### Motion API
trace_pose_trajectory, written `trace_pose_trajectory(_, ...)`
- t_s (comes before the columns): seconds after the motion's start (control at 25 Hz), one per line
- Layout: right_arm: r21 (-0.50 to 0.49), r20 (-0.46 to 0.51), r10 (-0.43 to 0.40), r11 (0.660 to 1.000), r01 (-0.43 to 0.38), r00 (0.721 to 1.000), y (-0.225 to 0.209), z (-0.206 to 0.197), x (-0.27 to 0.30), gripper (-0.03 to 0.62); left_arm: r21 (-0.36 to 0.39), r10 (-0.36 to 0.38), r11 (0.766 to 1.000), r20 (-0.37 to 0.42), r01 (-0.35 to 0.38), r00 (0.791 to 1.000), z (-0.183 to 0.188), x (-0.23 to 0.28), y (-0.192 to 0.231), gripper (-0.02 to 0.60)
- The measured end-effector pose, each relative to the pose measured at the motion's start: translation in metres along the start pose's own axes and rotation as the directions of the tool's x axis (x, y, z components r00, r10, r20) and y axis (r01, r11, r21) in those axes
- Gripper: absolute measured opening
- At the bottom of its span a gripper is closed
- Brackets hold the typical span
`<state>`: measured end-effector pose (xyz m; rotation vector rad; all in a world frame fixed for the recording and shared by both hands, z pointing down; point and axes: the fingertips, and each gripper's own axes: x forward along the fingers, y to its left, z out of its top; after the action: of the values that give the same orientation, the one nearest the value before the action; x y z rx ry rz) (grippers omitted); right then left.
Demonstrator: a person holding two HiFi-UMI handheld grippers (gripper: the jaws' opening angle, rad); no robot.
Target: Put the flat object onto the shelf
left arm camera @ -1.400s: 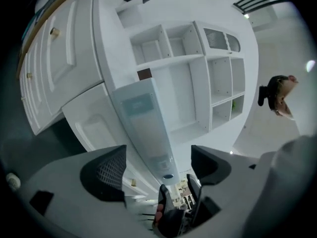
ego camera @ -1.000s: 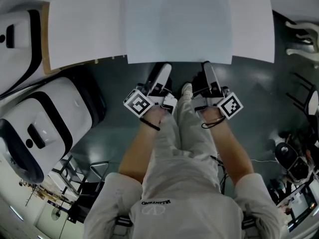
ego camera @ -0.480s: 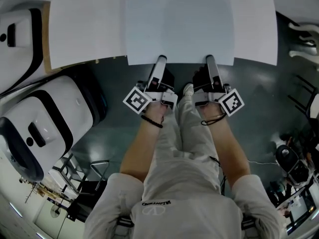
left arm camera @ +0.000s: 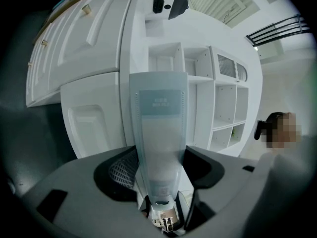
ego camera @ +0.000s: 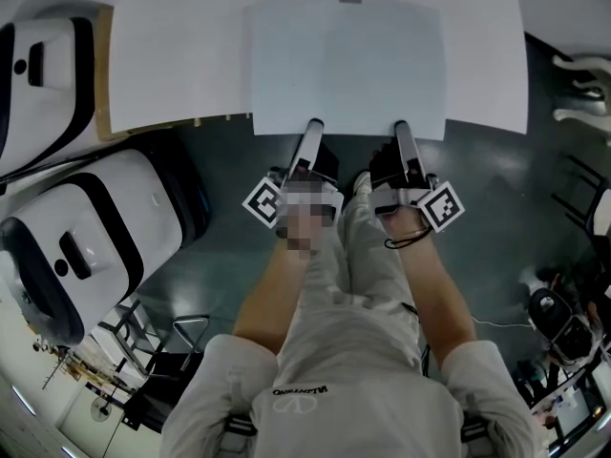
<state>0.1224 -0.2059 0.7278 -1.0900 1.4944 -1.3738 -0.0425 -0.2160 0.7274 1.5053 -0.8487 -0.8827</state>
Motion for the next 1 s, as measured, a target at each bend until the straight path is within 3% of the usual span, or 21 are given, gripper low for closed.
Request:
trace_pose_trajectory(0.36,-0.011,-0.035,0.034,0.999,-0.034,0.999,0.039,-0.008,0.003,0.293,0.007,-0.032,0.999,0.023,0.032,0.999,0.011,-0.006,-0.036,0.278)
trace_pose_trajectory(1.0,-0.036,-0.084,0.092,0.995,-0.096,0.992,0.198,-0.012,0.047,0.291,0.026,-0.081,0.997,0.081,0.079,0.993,0.059,0.017,-0.195,0.278)
